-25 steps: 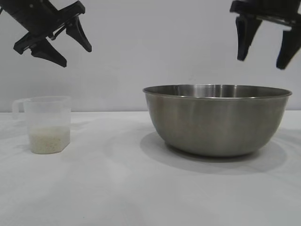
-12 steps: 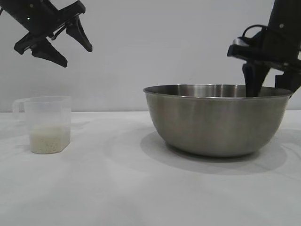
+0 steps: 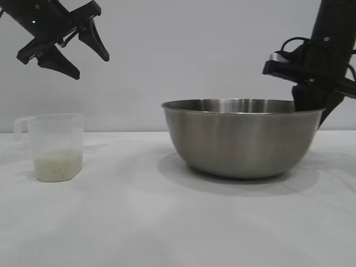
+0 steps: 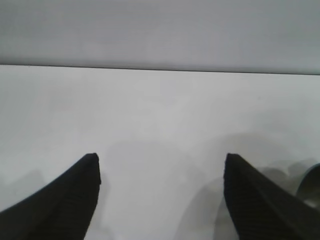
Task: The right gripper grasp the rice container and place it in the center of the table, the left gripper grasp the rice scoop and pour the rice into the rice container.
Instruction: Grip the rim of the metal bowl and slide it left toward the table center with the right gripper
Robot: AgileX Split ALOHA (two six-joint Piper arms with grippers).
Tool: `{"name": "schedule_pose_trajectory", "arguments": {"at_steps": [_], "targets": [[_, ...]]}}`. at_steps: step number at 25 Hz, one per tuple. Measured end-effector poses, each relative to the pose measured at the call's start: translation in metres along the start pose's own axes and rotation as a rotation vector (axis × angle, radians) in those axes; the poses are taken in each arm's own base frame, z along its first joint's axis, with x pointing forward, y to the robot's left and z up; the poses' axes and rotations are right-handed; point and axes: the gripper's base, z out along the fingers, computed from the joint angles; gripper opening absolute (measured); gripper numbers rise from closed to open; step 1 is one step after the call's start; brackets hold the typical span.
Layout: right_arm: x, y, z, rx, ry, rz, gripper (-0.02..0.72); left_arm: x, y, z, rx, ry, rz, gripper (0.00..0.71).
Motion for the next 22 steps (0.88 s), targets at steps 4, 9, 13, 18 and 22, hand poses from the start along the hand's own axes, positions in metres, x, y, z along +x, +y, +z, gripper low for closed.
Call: {"name": "schedule_pose_trajectory", "arguments": {"at_steps": [4,9,13,18,22], "targets": [[0.003,0.033,0.010,-0.002,0.024,-0.075,0.000,0.000,0.000,0.000,0.001,0.001,0.000,0.461],[0.005,0.046,0.015,-0.004,0.035,-0.106,0.000,0.001,-0.001,0.000,0.007,0.006,0.000,0.461],[0.005,0.045,0.014,0.003,0.035,-0.107,0.160,0.001,-0.001,0.000,0.009,0.008,0.000,0.461],[0.007,0.045,0.005,0.030,0.017,-0.124,0.480,0.001,-0.001,0.000,0.009,0.008,0.000,0.461],[0.012,0.050,-0.021,0.051,-0.041,-0.144,0.524,0.001,-0.001,0.000,0.015,0.013,0.000,0.461]]}}
